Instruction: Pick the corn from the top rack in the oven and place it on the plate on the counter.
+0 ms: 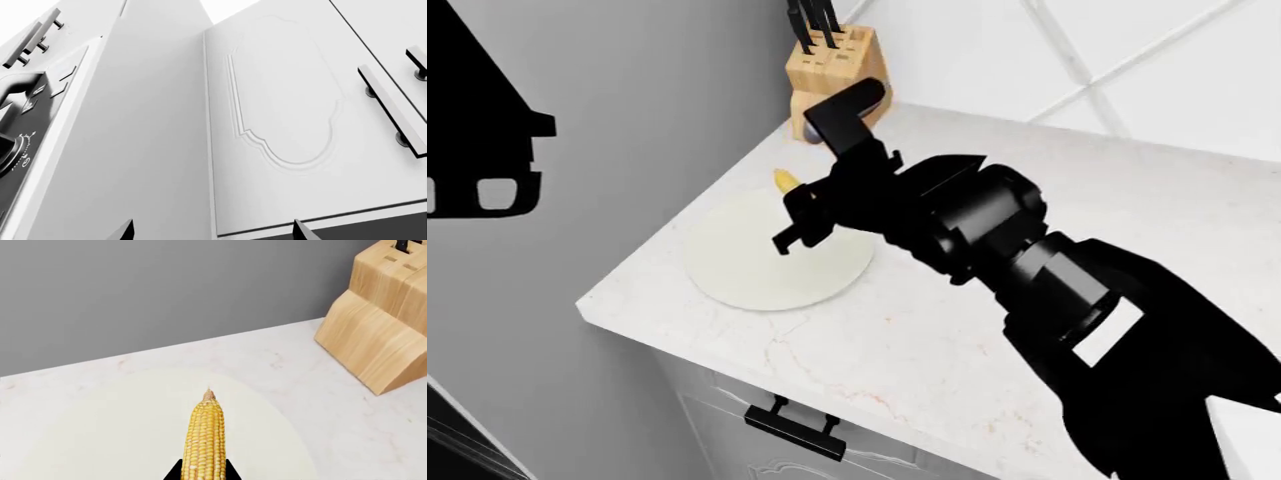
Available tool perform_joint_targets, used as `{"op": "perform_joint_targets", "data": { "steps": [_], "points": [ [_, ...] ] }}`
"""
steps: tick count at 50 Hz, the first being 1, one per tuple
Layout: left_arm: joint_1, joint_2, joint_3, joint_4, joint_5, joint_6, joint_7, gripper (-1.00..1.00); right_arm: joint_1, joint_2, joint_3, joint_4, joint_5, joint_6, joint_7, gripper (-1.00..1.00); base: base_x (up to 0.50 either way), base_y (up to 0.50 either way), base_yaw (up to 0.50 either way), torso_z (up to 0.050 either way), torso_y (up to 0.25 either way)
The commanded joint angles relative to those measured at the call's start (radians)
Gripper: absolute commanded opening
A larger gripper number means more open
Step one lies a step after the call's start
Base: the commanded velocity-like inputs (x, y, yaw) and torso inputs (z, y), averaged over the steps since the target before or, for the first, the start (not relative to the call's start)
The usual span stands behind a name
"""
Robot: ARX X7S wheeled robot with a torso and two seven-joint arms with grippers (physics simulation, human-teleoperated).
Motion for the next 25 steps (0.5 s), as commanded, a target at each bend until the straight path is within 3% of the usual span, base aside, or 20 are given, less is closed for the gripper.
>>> {"op": "perform_joint_targets", "data": {
  "steps": [1,18,25],
  "points": [
    [0.013,0.002,-0.011,0.0,0.004,-0.003,0.0,1.0,-0.002,-0.005,-0.003,-0.016,0.007,-0.001,0.002,-1.0,0.0,0.0,0.0,0.0,0.0],
    [0.037,0.002,-0.031,0.0,0.007,-0.01,0.0,1.0,-0.014,-0.02,-0.022,-0.003,0.015,-0.014,-0.011,-1.0,0.0,0.0,0.0,0.001,0.0],
    [0.029,0.0,-0.025,0.0,0.008,-0.006,0.0,1.0,-0.004,-0.024,-0.126,0.034,0.111,-0.062,-0.004,-1.0,0.0,0.0,0.0,0.0,0.001]
  ]
}}
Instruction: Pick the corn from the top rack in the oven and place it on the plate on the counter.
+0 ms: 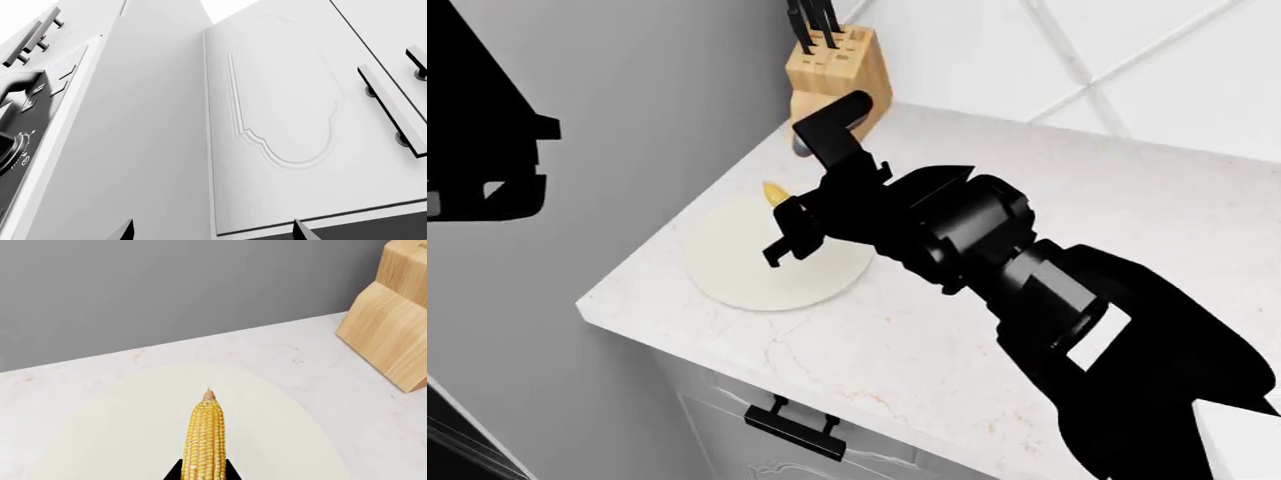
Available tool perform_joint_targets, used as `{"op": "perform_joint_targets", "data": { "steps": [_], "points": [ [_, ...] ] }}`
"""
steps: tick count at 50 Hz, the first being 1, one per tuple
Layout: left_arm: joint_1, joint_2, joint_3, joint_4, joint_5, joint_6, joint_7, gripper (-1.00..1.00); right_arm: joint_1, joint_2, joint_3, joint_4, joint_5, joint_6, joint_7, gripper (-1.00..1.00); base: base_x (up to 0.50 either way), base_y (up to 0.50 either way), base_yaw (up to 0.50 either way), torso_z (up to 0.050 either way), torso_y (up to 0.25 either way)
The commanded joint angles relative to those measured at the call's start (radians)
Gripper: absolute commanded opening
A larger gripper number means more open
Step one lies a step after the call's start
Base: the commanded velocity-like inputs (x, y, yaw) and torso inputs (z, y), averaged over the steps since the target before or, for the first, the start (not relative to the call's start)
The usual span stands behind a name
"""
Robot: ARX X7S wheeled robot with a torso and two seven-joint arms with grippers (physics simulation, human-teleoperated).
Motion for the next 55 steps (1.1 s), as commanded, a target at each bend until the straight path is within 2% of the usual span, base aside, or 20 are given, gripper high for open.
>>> {"op": "perform_joint_targets", "data": {
  "steps": [1,6,13,55],
  "points": [
    [-0.004,-0.002,0.002,0.0,0.0,0.002,0.0,1.0,0.013,-0.011,-0.11,0.045,0.093,-0.058,-0.003,-1.0,0.0,0.0,0.0,0.0,0.0],
    [-0.023,-0.005,0.021,0.0,0.0,0.009,0.0,1.0,0.027,-0.011,-0.207,0.05,0.187,-0.093,0.012,-1.0,0.0,0.0,0.0,0.0,0.0],
    [-0.038,-0.006,0.039,0.0,0.002,0.018,0.0,1.0,0.032,-0.011,-0.256,0.042,0.236,-0.109,0.022,-1.0,0.0,0.0,0.0,0.0,0.0],
    [-0.016,-0.009,0.021,0.0,0.009,0.015,0.0,1.0,0.029,-0.012,-0.267,0.044,0.248,-0.105,0.026,-1.0,0.0,0.0,0.0,0.0,0.0]
  ]
}}
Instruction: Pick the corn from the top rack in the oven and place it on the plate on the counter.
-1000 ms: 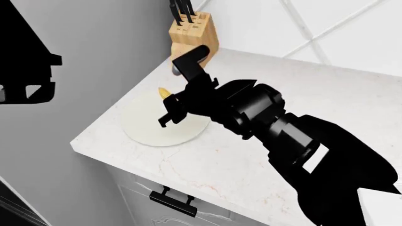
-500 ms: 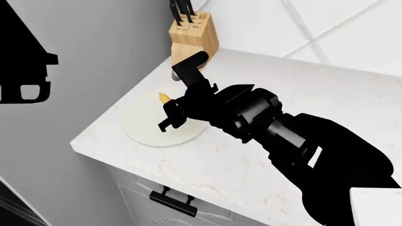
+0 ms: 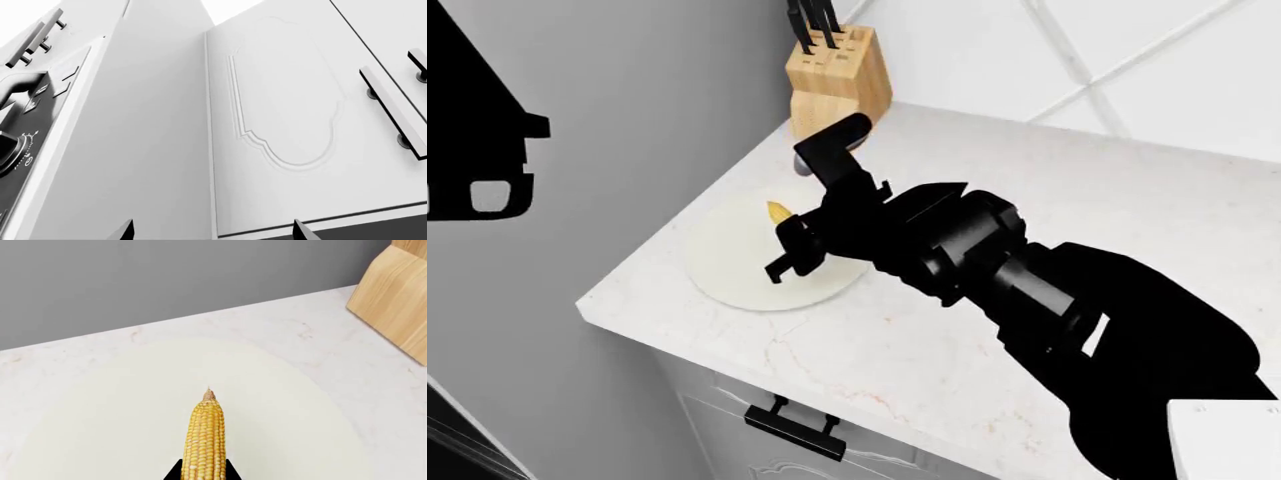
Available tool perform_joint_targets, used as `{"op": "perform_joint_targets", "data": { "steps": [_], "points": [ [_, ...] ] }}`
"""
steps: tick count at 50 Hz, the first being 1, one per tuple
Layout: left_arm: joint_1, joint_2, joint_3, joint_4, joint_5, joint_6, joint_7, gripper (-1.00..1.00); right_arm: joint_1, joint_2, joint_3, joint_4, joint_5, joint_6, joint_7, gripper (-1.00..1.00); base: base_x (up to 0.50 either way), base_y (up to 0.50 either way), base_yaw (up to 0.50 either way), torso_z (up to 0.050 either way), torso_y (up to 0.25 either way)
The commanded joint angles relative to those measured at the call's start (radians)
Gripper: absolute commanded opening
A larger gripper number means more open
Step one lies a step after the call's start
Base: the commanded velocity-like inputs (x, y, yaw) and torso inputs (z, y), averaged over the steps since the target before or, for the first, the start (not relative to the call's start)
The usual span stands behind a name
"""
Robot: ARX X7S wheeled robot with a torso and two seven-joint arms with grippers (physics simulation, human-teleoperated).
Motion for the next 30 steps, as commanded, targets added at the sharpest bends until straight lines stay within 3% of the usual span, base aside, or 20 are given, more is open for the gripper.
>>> {"op": "perform_joint_targets", "data": {
  "steps": [1,9,10,30],
  "points": [
    [0.008,0.0,-0.005,0.0,0.003,0.001,0.0,1.0,0.008,0.0,0.007,-0.004,-0.009,0.0,-0.002,-1.0,0.0,0.0,0.0,0.0,0.0],
    [0.002,0.002,-0.001,0.0,0.001,0.002,0.0,1.0,0.009,0.0,0.007,0.001,-0.005,0.007,0.006,-1.0,0.0,0.0,0.0,0.0,0.0],
    [0.005,0.002,-0.003,0.0,0.001,0.002,0.0,1.0,0.009,0.0,0.007,0.002,-0.003,0.011,0.007,1.0,0.0,0.0,0.0,0.0,0.0],
    [0.029,0.005,-0.027,0.0,0.002,-0.007,0.0,1.0,0.014,0.0,0.007,0.007,-0.003,0.017,0.001,1.0,0.0,0.0,0.0,0.0,0.0]
  ]
}}
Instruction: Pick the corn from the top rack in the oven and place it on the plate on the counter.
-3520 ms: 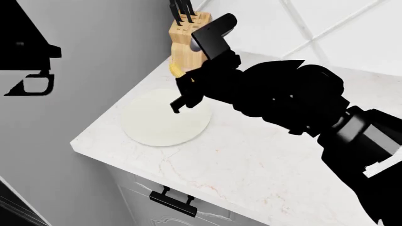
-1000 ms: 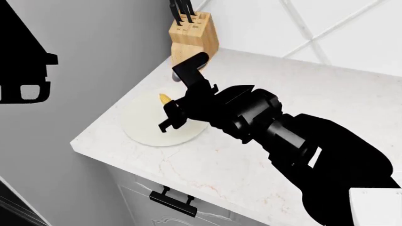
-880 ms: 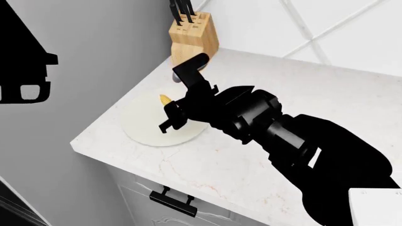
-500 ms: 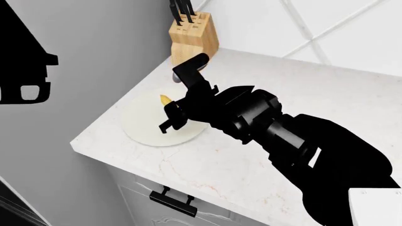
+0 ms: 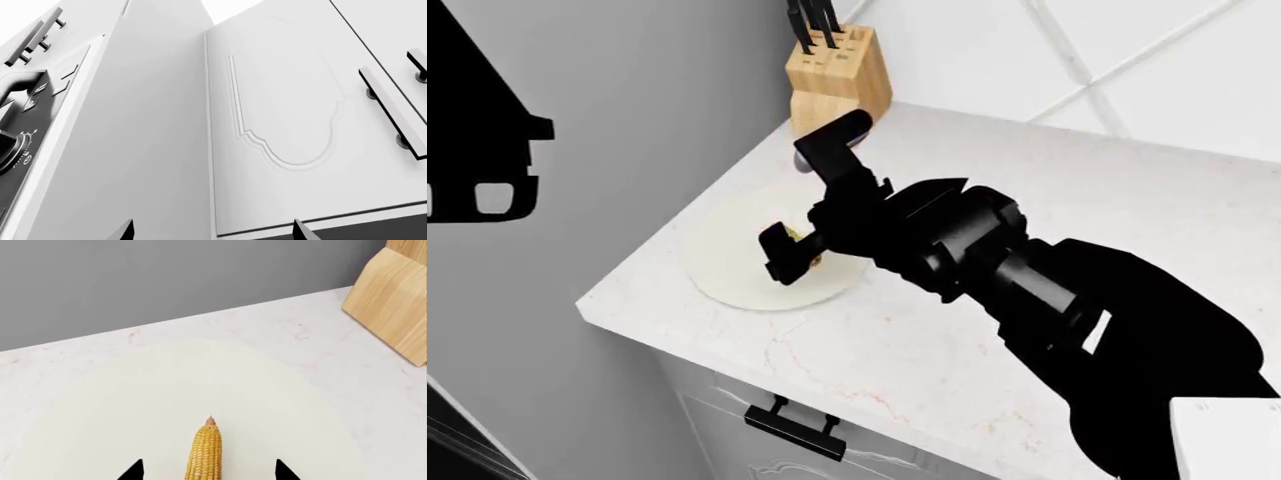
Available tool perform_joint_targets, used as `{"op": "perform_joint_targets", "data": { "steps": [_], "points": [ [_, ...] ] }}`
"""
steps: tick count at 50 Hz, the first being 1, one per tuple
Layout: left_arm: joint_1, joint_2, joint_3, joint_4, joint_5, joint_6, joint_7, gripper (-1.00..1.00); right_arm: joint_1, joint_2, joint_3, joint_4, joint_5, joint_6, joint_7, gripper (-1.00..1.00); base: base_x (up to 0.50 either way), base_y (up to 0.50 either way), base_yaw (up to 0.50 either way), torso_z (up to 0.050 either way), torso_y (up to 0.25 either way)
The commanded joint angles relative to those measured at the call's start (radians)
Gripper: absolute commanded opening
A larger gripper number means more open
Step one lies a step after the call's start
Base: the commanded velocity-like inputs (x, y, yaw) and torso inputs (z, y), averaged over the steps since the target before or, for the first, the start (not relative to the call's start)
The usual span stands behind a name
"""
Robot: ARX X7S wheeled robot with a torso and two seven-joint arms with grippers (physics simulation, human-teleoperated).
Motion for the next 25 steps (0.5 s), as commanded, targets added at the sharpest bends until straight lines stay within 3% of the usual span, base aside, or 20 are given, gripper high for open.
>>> {"op": "perform_joint_targets", "data": {
  "steps": [1,22,25],
  "points": [
    [0.012,0.003,-0.015,0.0,-0.002,-0.006,0.0,1.0,0.009,0.0,0.002,0.008,0.001,0.003,-0.007,1.0,0.0,0.0,0.0,0.0,0.0],
    [-0.046,0.008,0.017,0.0,-0.023,0.006,0.0,1.0,0.145,0.001,0.014,-0.028,0.052,-0.022,-0.016,1.0,0.0,0.0,0.0,0.0,0.0],
    [-0.053,0.011,0.016,0.0,-0.029,0.005,0.0,1.0,0.174,0.042,0.033,-0.1,0.066,-0.018,0.019,1.0,0.0,0.0,0.0,0.0,0.0]
  ]
}}
